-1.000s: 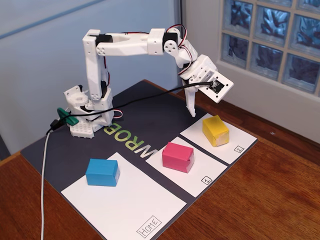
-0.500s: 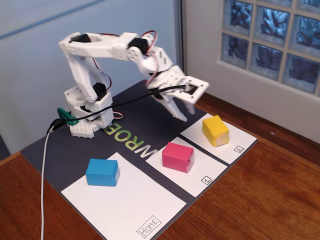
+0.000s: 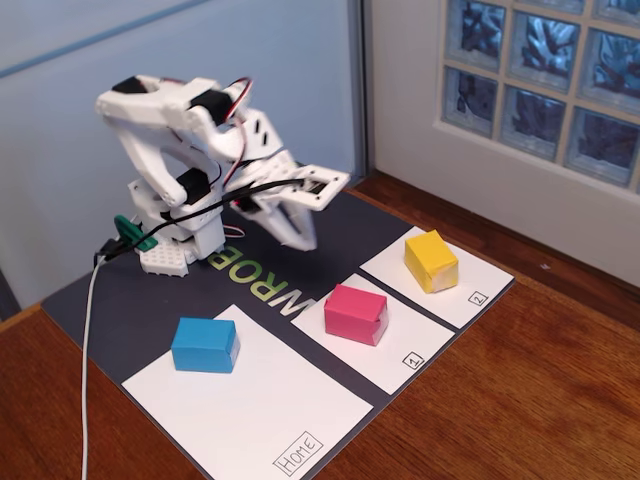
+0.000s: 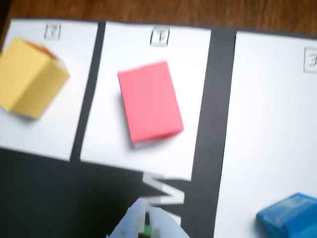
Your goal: Move box yellow to zone 2
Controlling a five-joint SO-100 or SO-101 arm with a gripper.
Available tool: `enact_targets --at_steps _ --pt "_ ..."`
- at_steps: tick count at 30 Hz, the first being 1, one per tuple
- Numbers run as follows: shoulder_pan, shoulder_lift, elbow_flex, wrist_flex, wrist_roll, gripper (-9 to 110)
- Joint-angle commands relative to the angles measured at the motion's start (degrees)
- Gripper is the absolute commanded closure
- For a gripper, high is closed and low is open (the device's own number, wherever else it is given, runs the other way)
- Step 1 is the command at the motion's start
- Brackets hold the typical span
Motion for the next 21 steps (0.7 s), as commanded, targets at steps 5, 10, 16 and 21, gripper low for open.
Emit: enact_targets --at_steps 5,10,16,21 --pt "5.19 14.59 9.93 5.19 -5.54 102" --pt "8.61 22.76 15.82 10.72 -7.29 102" --pt "12.57 30.23 21.97 16.44 -9.05 102" --pt "13.54 36.21 28.21 18.11 -9.84 102"
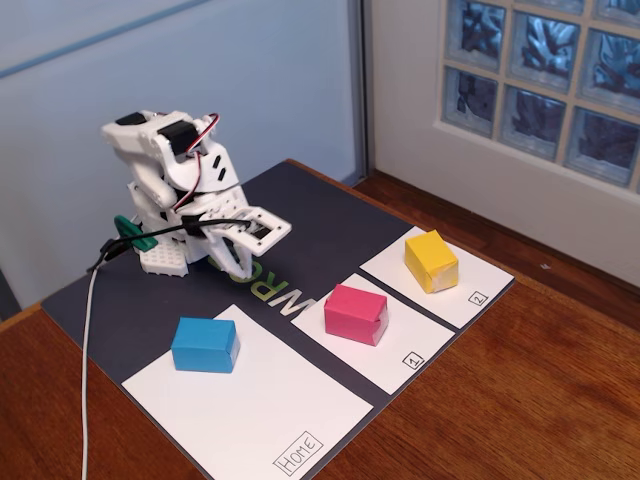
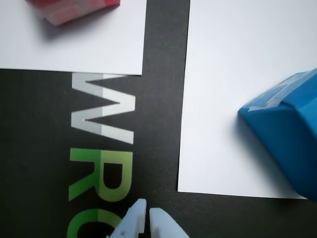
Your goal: Move box yellow to zone 2
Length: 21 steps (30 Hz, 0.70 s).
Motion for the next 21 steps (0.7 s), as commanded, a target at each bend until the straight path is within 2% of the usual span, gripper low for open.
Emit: enact_targets --at_steps 1,6,12,21 --pt "0.44 3.25 3.16 0.35 -0.44 102" --pt "0.79 7.12 8.96 1.23 -0.09 102" --pt "-2.46 12.13 9.4 9.32 2.55 102" --pt "-1.14 12.3 9.4 10.2 0.18 102"
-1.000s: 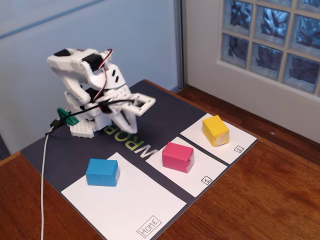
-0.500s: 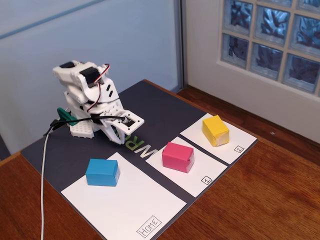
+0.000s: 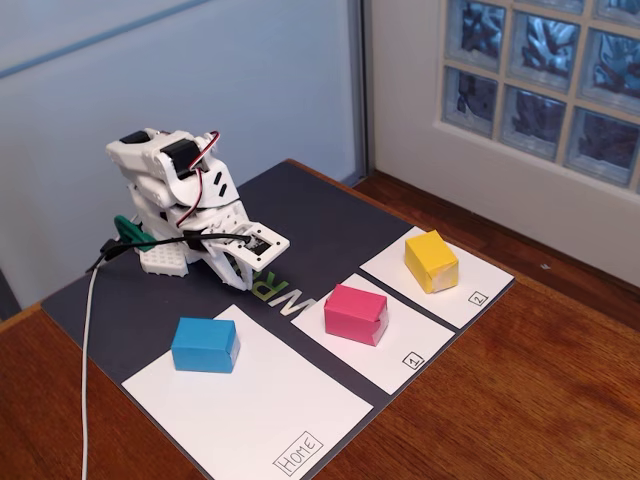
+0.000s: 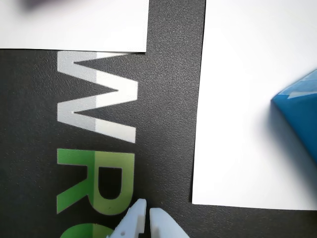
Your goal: Move box yellow to zone 2
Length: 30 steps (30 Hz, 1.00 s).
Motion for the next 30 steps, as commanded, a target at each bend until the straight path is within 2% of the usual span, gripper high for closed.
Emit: enact_targets --at_steps 1,3,30 --pt "-0.53 2.99 -0.18 4.13 0.97 102" --pt "-0.88 2.99 -0.18 4.75 5.27 102" --pt "-0.44 2.99 -0.18 4.75 5.36 102"
